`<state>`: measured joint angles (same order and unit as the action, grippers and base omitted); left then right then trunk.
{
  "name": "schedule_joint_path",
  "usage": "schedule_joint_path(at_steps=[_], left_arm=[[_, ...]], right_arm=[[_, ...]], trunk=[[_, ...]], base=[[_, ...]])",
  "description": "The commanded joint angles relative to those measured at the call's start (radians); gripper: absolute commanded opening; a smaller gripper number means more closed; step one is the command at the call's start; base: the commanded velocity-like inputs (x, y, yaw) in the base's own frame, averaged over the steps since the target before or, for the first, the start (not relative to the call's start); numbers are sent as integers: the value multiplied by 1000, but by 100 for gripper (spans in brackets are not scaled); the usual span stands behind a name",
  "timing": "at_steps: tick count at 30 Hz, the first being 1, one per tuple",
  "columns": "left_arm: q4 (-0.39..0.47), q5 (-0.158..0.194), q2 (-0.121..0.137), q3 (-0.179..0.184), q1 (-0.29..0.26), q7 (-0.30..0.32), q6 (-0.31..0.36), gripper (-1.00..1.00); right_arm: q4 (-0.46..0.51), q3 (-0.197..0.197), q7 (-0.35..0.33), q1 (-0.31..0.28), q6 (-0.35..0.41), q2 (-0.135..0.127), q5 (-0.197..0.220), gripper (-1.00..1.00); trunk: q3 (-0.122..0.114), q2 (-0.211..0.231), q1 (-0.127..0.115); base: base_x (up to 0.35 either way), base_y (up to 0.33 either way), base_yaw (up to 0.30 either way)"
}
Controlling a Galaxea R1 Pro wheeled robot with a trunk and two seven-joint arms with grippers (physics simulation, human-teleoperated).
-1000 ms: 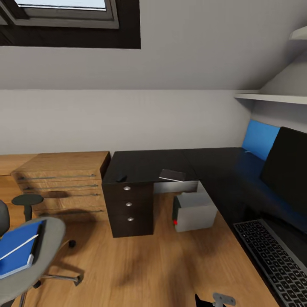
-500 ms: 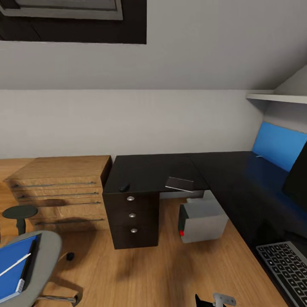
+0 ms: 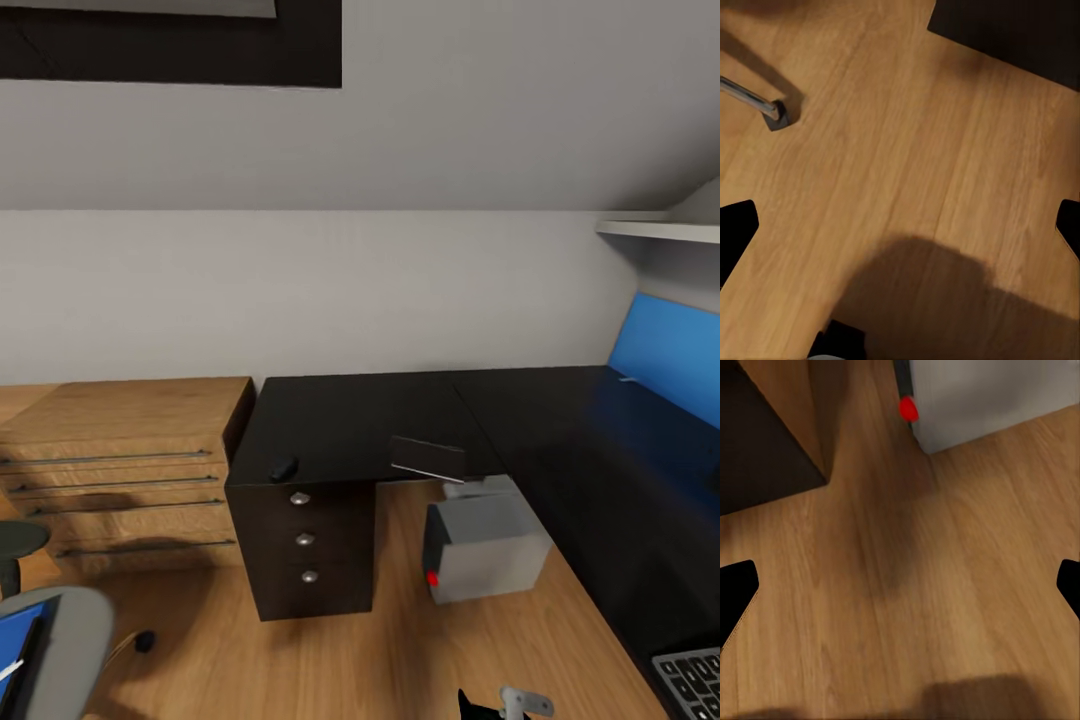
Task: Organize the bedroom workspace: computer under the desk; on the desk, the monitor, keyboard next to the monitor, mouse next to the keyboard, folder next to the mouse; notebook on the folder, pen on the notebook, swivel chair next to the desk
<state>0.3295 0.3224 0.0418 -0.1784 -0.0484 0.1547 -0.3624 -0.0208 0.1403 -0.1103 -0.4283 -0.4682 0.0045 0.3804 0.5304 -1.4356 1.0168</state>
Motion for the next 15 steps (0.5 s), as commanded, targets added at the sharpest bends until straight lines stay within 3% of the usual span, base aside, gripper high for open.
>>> schedule_joint_path(at_steps=[1,10,15], left_arm=[[-1,10,0,-3,-1,9,0,100],[-3,11,0,-2,-1,9,0,100],[-3,11,-2,-2,-1,9,-1,100]], right_arm=[[-2,7,-5,-1,-4,0,11,100],[-2,7,-5,-1,-4,0,11,100],[-2,7,-5,-1,-4,0,11,100]], trunk=[[1,0,1],[1,0,1],[1,0,1]], base=[[335,0,0],[330,0,0],[219,0,0]])
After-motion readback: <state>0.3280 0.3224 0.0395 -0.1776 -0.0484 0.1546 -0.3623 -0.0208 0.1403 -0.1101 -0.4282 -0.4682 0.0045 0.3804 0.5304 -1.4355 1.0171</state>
